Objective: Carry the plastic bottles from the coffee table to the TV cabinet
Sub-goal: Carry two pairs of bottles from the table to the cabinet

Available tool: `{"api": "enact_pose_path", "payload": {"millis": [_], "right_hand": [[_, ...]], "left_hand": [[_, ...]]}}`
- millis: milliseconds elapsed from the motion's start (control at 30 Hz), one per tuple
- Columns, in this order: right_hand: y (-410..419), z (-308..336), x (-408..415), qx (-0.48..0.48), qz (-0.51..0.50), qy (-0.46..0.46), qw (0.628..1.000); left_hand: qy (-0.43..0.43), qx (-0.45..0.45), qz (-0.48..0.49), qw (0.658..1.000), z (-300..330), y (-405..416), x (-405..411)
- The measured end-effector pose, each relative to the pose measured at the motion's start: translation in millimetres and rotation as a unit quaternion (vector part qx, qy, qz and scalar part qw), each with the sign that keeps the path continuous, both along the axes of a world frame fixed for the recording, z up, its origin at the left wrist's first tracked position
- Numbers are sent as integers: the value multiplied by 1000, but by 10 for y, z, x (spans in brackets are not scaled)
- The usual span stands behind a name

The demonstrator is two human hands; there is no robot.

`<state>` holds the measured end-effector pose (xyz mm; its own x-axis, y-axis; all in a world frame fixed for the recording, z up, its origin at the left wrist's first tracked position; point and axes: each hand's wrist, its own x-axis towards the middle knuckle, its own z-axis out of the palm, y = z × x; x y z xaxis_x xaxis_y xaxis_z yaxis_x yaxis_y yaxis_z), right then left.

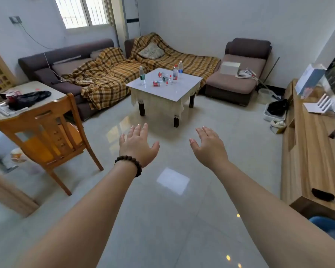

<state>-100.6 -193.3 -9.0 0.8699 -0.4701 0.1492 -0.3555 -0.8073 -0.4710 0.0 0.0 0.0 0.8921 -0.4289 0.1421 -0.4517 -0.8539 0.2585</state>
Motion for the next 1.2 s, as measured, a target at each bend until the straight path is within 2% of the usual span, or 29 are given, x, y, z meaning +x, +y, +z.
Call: {"api": "enact_pose_path", "payload": {"millis": [300,567,867,1200], "right_hand": [[-313,-340,43,19,21,36,999],[-657,-509,645,22,32,51,998],[-1128,-866,2180,26,24,78,996],[-1428,-790,4312,43,32,95,994]], "left_hand": [[27,33,26,999,-386,-254,-19],[41,44,54,997,-547,-459,555],[62,50,55,995,-860,-875,2093],[104,56,60,991,-812,-1267,4159]]}}
